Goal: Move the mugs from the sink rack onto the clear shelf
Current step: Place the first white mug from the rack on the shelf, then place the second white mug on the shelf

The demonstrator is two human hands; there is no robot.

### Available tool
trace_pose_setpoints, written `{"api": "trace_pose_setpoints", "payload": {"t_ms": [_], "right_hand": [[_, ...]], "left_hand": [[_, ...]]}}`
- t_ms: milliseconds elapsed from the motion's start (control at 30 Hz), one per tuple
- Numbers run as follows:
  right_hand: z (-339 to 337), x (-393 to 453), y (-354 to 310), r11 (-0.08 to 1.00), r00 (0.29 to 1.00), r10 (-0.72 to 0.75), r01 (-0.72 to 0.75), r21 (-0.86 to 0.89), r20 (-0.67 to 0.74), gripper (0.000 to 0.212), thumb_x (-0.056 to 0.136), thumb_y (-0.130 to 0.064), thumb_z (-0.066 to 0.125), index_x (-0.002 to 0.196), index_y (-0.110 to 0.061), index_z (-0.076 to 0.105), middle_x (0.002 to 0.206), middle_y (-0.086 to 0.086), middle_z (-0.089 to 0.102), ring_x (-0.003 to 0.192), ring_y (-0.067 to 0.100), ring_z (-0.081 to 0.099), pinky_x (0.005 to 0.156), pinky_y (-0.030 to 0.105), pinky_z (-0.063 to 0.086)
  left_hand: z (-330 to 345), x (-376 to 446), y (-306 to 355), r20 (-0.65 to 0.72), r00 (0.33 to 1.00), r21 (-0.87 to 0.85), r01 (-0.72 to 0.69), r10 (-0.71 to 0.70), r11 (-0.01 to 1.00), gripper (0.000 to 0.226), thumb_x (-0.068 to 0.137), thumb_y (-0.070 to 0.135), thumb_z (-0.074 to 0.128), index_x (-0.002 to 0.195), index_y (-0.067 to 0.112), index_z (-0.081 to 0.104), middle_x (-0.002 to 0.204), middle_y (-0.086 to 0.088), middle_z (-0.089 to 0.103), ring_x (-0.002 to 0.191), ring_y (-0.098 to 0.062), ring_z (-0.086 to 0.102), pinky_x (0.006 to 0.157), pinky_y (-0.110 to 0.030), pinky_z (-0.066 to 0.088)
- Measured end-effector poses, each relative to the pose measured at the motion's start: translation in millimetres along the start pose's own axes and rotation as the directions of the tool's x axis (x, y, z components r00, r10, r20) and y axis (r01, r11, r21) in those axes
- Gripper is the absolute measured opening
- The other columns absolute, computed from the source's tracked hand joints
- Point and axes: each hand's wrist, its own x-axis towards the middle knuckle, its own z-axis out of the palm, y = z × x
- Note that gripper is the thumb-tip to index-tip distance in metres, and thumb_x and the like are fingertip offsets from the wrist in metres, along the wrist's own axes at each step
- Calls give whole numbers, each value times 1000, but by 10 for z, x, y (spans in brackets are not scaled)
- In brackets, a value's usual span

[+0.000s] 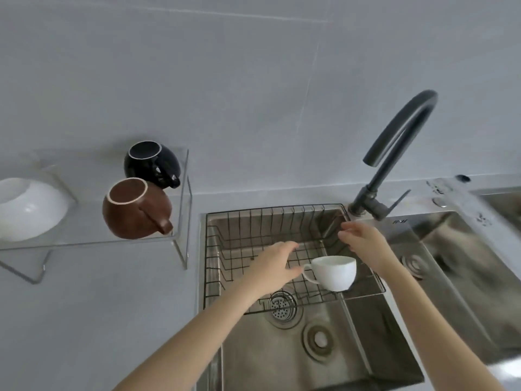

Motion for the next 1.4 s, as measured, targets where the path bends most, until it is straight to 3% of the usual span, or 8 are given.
{"api": "trace_pose_setpoints", "payload": {"t_ms": [200, 300, 500, 667, 933, 1133, 1267, 1400], "right_hand": [[114, 168, 567, 984, 980, 172, -166, -65, 102, 75, 73, -27, 74, 136, -8, 36, 139, 14, 46, 124, 31, 47, 99, 39, 40], [142, 197, 712, 977, 976, 194, -184, -109, 96, 92, 63, -32, 80, 138, -10, 31, 139, 13, 43, 122, 28, 46, 99, 39, 41], [226, 180, 826, 968, 990, 125, -107, -227, 63, 98, 61, -37, 80, 139, -13, 26, 142, 8, 38, 128, 26, 36, 102, 39, 36], [307, 165, 785, 916, 995, 89, -67, -396, 38, 92, 66, -46, 73, 139, -16, 26, 141, 5, 41, 132, 22, 31, 96, 37, 38], [335, 188, 802, 961, 997, 69, -76, -267, -36, 93, 58, -36, 81, 135, -17, 33, 129, 5, 53, 119, 24, 44, 83, 27, 33], [321, 199, 727, 994, 995, 99, -101, -50, -30, 98, 51, -29, 86, 135, -25, 35, 131, 2, 53, 114, 21, 52, 90, 31, 42], [305, 217, 532, 999, 999, 40, -40, 28, -9, 101, 49, -25, 88, 135, -24, 35, 129, 3, 51, 110, 17, 49, 89, 27, 38], [338, 145, 215, 995, 999, -54, 54, 88, -2, 94, 47, -28, 88, 129, -25, 43, 123, -3, 55, 112, 16, 52, 92, 31, 46]], "left_hand": [[457, 455, -178, 149, 975, -16, 170, -166, 985, 55, 87, 29, 54, 135, 10, 34, 139, -13, 45, 125, -25, 45, 102, -35, 38], [621, 633, -248, 167, 966, -32, 204, -196, 978, 48, 89, 22, 50, 133, 6, 37, 116, -15, 59, 92, -22, 58, 83, -35, 47], [893, 909, -331, 159, 952, -94, 277, -261, 956, 38, 91, 11, 43, 129, 3, 43, 131, -17, 54, 118, -29, 52, 97, -35, 42], [974, 978, -430, 55, 957, -173, 291, -286, 941, 26, 90, 7, 45, 111, 4, 60, 111, -18, 66, 101, -28, 61, 82, -30, 45], [1003, 991, -423, -34, 958, -180, 274, -284, 945, 21, 85, 8, 54, 102, 4, 65, 103, -15, 70, 91, -23, 62, 72, -25, 42], [892, 832, -404, -177, 924, -243, 292, -338, 925, 16, 84, 8, 56, 93, 3, 68, 93, -15, 71, 82, -22, 61, 77, -34, 50], [598, 725, -386, -298, 908, -261, 218, -293, 940, 14, 81, 10, 61, 91, 4, 70, 91, -12, 72, 75, -13, 57, 64, -14, 45], [182, 494, -365, -425, 875, -248, 133, -231, 960, 14, 79, 13, 65, 90, 5, 71, 88, -10, 73, 74, -13, 59, 67, -18, 43]]}}
